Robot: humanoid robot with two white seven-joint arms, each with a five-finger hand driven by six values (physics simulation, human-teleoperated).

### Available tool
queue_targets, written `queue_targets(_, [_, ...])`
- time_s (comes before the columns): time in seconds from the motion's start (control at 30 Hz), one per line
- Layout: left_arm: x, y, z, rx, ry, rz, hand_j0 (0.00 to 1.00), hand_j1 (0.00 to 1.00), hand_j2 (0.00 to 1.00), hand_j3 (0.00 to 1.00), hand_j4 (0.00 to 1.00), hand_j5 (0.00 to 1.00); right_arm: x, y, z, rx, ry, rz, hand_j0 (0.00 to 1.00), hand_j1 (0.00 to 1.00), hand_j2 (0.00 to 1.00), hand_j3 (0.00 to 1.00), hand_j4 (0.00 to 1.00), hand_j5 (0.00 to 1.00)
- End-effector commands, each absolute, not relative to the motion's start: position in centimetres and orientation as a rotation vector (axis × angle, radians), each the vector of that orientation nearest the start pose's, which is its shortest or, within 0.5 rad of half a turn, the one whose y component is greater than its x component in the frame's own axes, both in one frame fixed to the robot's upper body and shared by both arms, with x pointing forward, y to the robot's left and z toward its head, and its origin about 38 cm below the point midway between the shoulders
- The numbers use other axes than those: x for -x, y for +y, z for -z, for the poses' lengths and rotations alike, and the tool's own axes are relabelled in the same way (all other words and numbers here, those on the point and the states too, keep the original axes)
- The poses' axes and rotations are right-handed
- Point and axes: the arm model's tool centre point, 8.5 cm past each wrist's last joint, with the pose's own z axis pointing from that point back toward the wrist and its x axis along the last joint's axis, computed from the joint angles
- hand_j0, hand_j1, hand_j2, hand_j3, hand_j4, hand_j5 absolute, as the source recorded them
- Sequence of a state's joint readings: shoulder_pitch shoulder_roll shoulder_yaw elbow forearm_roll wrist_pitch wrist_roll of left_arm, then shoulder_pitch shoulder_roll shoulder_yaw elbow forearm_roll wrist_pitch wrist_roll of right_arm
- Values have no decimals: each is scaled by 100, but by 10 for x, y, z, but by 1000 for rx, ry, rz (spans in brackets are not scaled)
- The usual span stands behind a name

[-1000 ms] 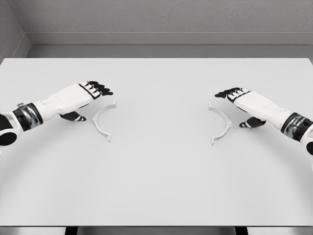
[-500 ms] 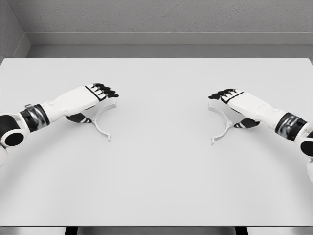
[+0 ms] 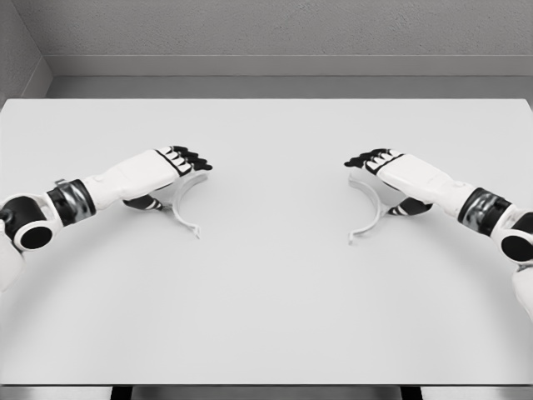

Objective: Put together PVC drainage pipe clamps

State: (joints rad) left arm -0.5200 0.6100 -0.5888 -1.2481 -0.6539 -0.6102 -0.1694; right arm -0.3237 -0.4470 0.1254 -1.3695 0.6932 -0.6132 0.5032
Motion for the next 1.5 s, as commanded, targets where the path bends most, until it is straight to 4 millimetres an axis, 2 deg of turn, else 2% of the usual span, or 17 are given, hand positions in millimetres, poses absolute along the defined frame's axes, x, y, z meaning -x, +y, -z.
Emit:
queue_targets(0.0, [-442, 263, -126, -431, -1587, 1888, 100, 100, 100, 100, 100, 100, -425, -294, -133, 459, -1505, -1718, 100, 100, 100, 100, 100, 100])
queue_targets(0.43, [-444, 263, -130, -436, -1597, 1882, 100, 100, 100, 100, 100, 100, -428, -286, -135, 449, -1517, -1733, 100, 100, 100, 100, 100, 100])
queue_targets(0.9, [-455, 272, -136, -466, -1580, 1870, 100, 100, 100, 100, 100, 100, -430, -262, -135, 416, -1552, -1755, 100, 100, 100, 100, 100, 100])
queue_targets(1.17, [-455, 269, -136, -464, -1583, 1873, 100, 100, 100, 100, 100, 100, -432, -255, -137, 409, -1563, -1766, 100, 100, 100, 100, 100, 100])
queue_targets(1.23, [-454, 264, -133, -452, -1587, 1877, 100, 100, 100, 100, 100, 100, -432, -252, -136, 402, -1564, -1777, 100, 100, 100, 100, 100, 100])
queue_targets(1.47, [-456, 266, -132, -454, -1578, 1872, 100, 100, 100, 100, 100, 100, -434, -245, -138, 393, -1579, -1776, 100, 100, 100, 100, 100, 100])
